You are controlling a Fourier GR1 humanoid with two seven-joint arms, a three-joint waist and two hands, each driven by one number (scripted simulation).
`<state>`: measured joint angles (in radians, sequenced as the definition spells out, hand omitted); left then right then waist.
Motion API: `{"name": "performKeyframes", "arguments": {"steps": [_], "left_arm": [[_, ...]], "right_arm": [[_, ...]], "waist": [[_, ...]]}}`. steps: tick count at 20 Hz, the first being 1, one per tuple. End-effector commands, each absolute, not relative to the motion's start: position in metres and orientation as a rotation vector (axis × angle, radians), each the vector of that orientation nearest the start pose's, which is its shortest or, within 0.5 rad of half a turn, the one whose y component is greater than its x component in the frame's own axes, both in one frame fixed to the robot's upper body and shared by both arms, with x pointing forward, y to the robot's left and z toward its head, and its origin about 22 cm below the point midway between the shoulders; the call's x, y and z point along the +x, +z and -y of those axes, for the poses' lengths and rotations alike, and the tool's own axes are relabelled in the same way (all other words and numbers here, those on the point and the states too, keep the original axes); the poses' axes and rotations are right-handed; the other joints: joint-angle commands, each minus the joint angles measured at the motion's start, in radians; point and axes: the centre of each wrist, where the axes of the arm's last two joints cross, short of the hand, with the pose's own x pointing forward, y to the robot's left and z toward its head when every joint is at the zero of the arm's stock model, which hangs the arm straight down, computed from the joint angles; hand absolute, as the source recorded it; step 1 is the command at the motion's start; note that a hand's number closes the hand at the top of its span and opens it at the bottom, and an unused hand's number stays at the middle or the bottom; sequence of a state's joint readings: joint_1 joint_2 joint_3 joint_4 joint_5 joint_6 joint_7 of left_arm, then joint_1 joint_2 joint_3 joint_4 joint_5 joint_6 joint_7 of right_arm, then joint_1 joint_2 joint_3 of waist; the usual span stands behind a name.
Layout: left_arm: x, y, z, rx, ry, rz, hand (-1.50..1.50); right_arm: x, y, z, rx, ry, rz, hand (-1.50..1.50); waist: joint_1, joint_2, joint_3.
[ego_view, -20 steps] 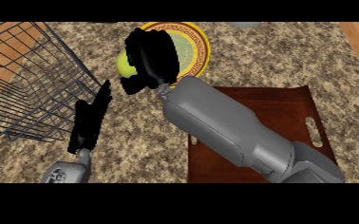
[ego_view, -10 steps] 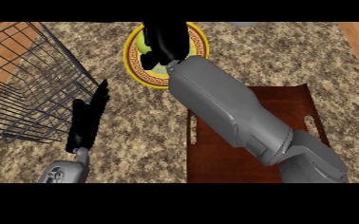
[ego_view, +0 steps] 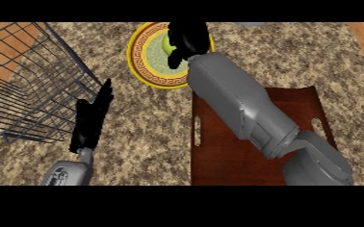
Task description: Pick the pear from the tray and place it in the plate
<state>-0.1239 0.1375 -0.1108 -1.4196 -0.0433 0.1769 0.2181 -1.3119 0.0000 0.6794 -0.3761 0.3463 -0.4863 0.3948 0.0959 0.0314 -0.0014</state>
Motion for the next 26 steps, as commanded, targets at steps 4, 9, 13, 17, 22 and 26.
{"name": "performKeyframes", "arguments": {"steps": [4,9,13,17,22,26], "left_arm": [[0.271,0.000,-0.212,0.190,-0.116,1.341,0.00],[0.275,0.005,-0.225,0.171,-0.112,1.334,0.00],[0.259,-0.016,-0.229,0.191,-0.103,1.325,0.00],[0.268,-0.002,-0.231,0.193,-0.098,1.337,0.00],[0.255,-0.006,-0.237,0.190,-0.100,1.310,0.00],[0.259,-0.009,-0.239,0.206,-0.072,1.323,0.00]], "right_arm": [[0.432,0.097,0.035,-0.702,1.039,1.360,1.50],[0.436,0.086,0.049,-0.670,1.117,1.251,-1.50],[0.437,0.089,0.048,-0.527,1.144,1.424,-1.50],[0.432,0.083,0.050,-0.344,0.874,1.636,-1.50],[0.439,0.101,0.054,-0.137,0.541,1.738,-1.50],[0.445,0.082,0.090,-0.011,0.488,1.719,-1.50]], "waist": [[0.008,0.005,0.001],[0.019,0.008,0.001],[-0.005,0.003,0.001],[-0.011,0.005,0.004],[-0.023,-0.009,0.004],[-0.030,-0.004,0.003]]}}
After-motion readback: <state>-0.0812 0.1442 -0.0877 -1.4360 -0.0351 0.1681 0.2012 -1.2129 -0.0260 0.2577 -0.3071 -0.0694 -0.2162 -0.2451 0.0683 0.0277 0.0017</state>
